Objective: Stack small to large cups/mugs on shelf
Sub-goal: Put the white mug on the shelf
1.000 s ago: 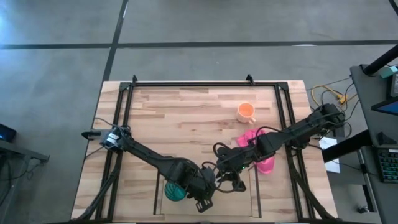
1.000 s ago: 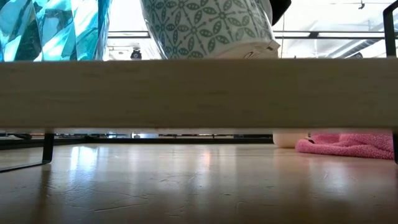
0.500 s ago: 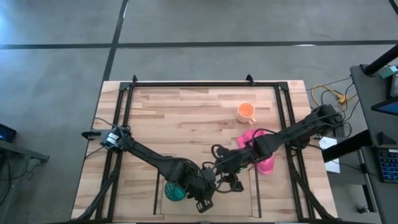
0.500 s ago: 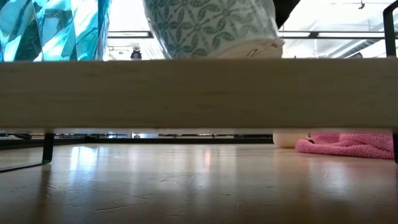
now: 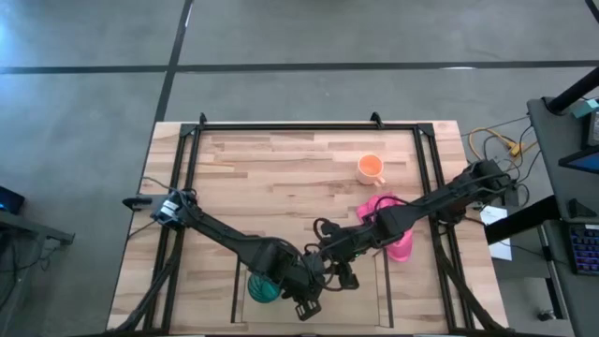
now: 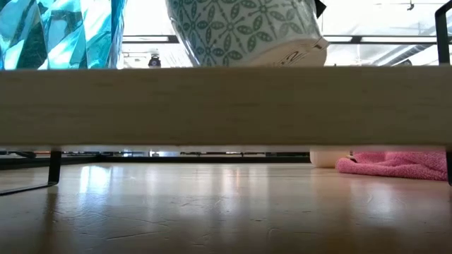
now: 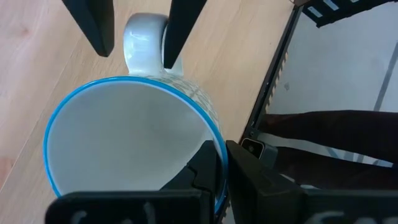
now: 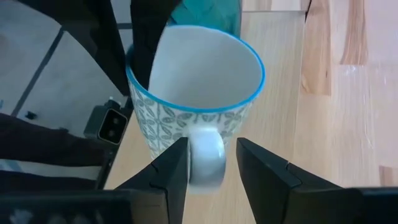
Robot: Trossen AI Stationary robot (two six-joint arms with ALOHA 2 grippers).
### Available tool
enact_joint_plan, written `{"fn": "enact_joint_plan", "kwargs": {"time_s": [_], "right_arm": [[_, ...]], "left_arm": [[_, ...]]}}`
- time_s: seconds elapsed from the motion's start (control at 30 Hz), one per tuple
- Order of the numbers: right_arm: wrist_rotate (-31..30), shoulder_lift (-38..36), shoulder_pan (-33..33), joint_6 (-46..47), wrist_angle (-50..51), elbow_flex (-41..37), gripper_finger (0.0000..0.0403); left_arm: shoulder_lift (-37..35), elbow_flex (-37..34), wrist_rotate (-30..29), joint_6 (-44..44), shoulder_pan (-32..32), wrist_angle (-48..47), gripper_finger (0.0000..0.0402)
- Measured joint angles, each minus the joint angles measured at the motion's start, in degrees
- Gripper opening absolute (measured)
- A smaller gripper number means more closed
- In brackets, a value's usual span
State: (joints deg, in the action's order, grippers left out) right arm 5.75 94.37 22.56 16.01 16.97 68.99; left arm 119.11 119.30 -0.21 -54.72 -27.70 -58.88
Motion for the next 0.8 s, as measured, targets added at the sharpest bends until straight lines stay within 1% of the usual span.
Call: {"fn": "enact_joint_plan", "kwargs": {"time_s": [0.17, 0.47, 0.8], "right_arm": [[0.01, 0.38, -0.02, -0.21, -0.06, 0.00, 0.0117], [0.01, 1.20, -0.02, -0.19, -0.09, 0.00, 0.0065], [0.01, 1.22, -0.02, -0.41, 0.34, 0.00, 0.0067]], "left_arm": [[0.00, -0.17, 0.00, -0.02, 0.02, -0.08, 0.0004], [0.00, -0.41, -0.35, -0.44, 0.04, -0.45, 0.0004], [0.00, -0.46, -0.33, -0.39, 0.04, -0.26, 0.0004]]}}
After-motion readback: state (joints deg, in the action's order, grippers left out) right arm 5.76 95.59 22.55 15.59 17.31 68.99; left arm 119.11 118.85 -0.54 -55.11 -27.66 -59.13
